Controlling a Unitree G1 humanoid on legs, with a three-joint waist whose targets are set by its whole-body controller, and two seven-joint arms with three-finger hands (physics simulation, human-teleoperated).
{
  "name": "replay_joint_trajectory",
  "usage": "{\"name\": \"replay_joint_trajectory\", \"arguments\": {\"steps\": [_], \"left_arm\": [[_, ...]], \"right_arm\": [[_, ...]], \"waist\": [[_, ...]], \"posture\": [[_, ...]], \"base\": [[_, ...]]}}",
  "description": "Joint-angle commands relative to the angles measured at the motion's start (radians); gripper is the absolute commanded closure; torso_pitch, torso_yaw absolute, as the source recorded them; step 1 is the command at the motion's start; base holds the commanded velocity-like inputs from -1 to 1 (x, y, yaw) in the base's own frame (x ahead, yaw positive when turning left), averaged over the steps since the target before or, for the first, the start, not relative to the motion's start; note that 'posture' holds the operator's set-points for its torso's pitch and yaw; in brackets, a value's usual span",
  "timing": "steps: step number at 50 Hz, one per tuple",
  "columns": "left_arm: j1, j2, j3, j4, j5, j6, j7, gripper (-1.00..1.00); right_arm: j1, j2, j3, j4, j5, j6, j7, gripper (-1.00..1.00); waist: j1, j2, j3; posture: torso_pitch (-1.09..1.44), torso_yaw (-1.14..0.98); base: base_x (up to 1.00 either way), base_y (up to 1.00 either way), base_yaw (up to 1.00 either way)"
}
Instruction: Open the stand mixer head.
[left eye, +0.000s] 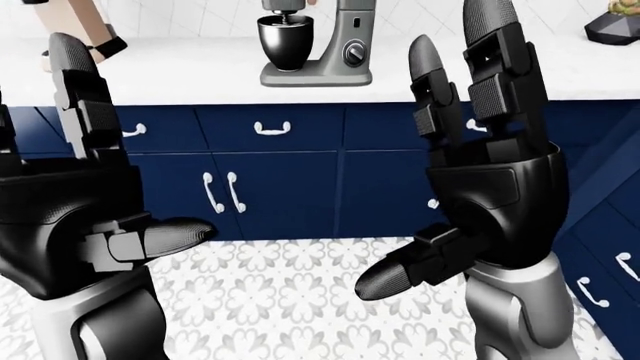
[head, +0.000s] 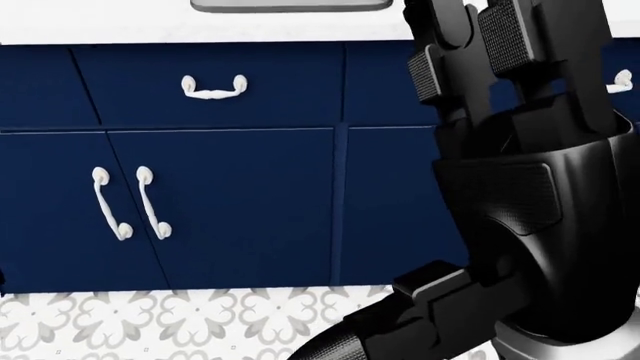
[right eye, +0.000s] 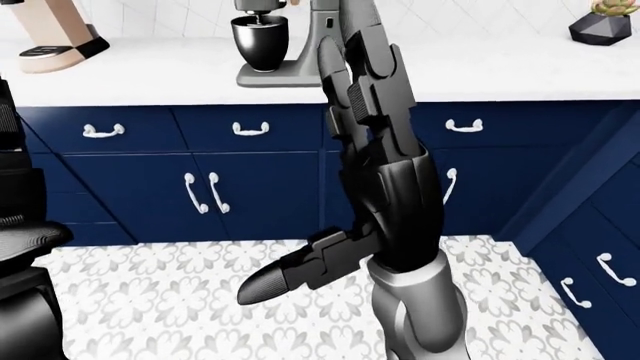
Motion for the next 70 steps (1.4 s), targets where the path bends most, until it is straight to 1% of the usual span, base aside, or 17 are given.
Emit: {"name": "replay_joint_trajectory", "arguments": {"steps": [1, 9, 11, 15, 19, 24, 28, 33, 34, 38, 43, 45, 54, 56, 63, 66, 70], "left_arm": [[-0.017, 0.003, -0.006, -0.020, 0.000, -0.011, -0.010, -1.00], [-0.019, 0.006, -0.001, -0.018, -0.005, -0.012, -0.009, -1.00], [-0.017, 0.006, -0.001, -0.018, -0.005, -0.013, -0.009, -1.00], [-0.019, 0.007, -0.001, -0.019, -0.005, -0.012, -0.007, -1.00], [-0.017, 0.006, -0.002, -0.014, -0.004, -0.014, -0.011, -1.00], [-0.013, 0.003, -0.001, -0.003, -0.004, -0.024, -0.018, -1.00], [-0.012, 0.005, 0.002, -0.003, -0.007, -0.025, -0.016, -1.00], [-0.017, 0.007, 0.001, -0.004, -0.006, -0.023, -0.014, -1.00], [-0.017, 0.007, 0.001, -0.005, -0.006, -0.023, -0.014, -1.00], [-0.018, 0.007, 0.001, -0.001, -0.004, -0.024, -0.016, -1.00], [-0.013, 0.004, -0.001, 0.002, -0.004, -0.031, -0.019, -1.00], [-0.010, 0.005, 0.003, -0.002, -0.010, -0.030, -0.017, -1.00], [-0.009, 0.015, 0.023, 0.004, -0.030, -0.035, -0.013, -1.00], [-0.006, 0.014, 0.020, 0.002, -0.027, -0.037, -0.014, -1.00], [-0.011, 0.015, 0.018, -0.005, -0.025, -0.029, -0.007, -1.00], [-0.011, 0.015, 0.017, -0.003, -0.023, -0.030, -0.009, -1.00], [-0.013, 0.014, 0.015, -0.002, -0.019, -0.029, -0.008, -1.00]], "right_arm": [[-0.015, 0.000, -0.008, -0.023, -0.015, -0.024, -0.004, -1.00], [-0.016, 0.008, -0.005, -0.027, -0.016, -0.006, 0.012, -1.00], [-0.015, 0.006, -0.002, -0.023, -0.025, -0.011, 0.012, -1.00], [-0.014, 0.010, 0.004, -0.018, -0.051, -0.014, 0.013, -1.00], [-0.011, 0.005, 0.008, -0.016, -0.053, -0.014, 0.018, -1.00], [-0.013, 0.015, 0.011, -0.009, -0.063, -0.008, 0.028, -1.00], [-0.017, 0.011, 0.014, -0.004, -0.084, -0.014, 0.021, -1.00], [-0.020, 0.019, 0.007, -0.018, -0.062, 0.000, 0.030, -1.00], [-0.018, 0.020, 0.006, -0.023, -0.051, -0.009, 0.030, -1.00], [-0.022, 0.014, 0.015, -0.002, -0.086, -0.004, 0.025, -1.00], [-0.019, 0.022, 0.016, -0.013, -0.060, -0.001, 0.037, -1.00], [-0.019, 0.019, 0.019, -0.018, -0.058, 0.005, 0.037, -1.00], [-0.028, 0.031, 0.028, -0.021, -0.077, 0.009, 0.039, -1.00], [-0.030, 0.024, 0.030, -0.016, -0.092, 0.007, 0.036, -1.00], [-0.024, 0.030, 0.021, -0.028, -0.064, 0.009, 0.043, -1.00], [-0.027, 0.020, 0.027, -0.017, -0.093, 0.008, 0.034, -1.00], [-0.026, 0.026, 0.015, -0.027, -0.057, 0.012, 0.041, -1.00]], "waist": [[0.001, 0.013, -0.003], [0.011, -0.005, -0.077], [0.005, -0.001, 0.020], [-0.014, -0.002, -0.068], [-0.031, 0.079, 0.017], [-0.029, 0.102, -0.050], [-0.005, 0.048, 0.025], [-0.006, -0.006, -0.059], [-0.002, 0.017, -0.102], [-0.025, 0.023, 0.018], [-0.024, 0.076, -0.078], [-0.020, 0.051, 0.019], [-0.001, 0.023, -0.087], [-0.009, 0.018, 0.014], [-0.014, 0.062, -0.090], [-0.007, 0.040, 0.034], [-0.012, 0.020, -0.052]], "posture": [[0.00, 0.00], [0.00, 0.00], [0.00, 0.00], [0.00, 0.00], [0.00, 0.00], [0.00, 0.00], [0.00, 0.00], [0.00, 0.00], [0.00, 0.00], [0.00, 0.00], [0.00, 0.00], [0.00, 0.00], [0.00, 0.00], [0.00, 0.00], [0.00, 0.00], [0.00, 0.00], [0.00, 0.00]], "base": [[1.00, 0.00, 0.00], [0.16, 0.00, 0.00], [1.00, 0.00, 0.00], [0.25, 0.00, 0.00], [0.75, 0.00, 0.00], [0.12, 0.00, 0.00], [0.75, 0.00, 0.00], [0.00, 0.00, 0.00], [1.00, 0.00, 0.00], [0.73, 0.00, 0.00], [0.14, 0.00, 0.00], [1.00, 0.00, 0.00], [0.30, 0.00, 0.00], [1.00, 0.00, 0.00], [0.14, 0.00, 0.00], [0.67, 0.00, 0.00], [0.00, 0.00, 0.00]]}}
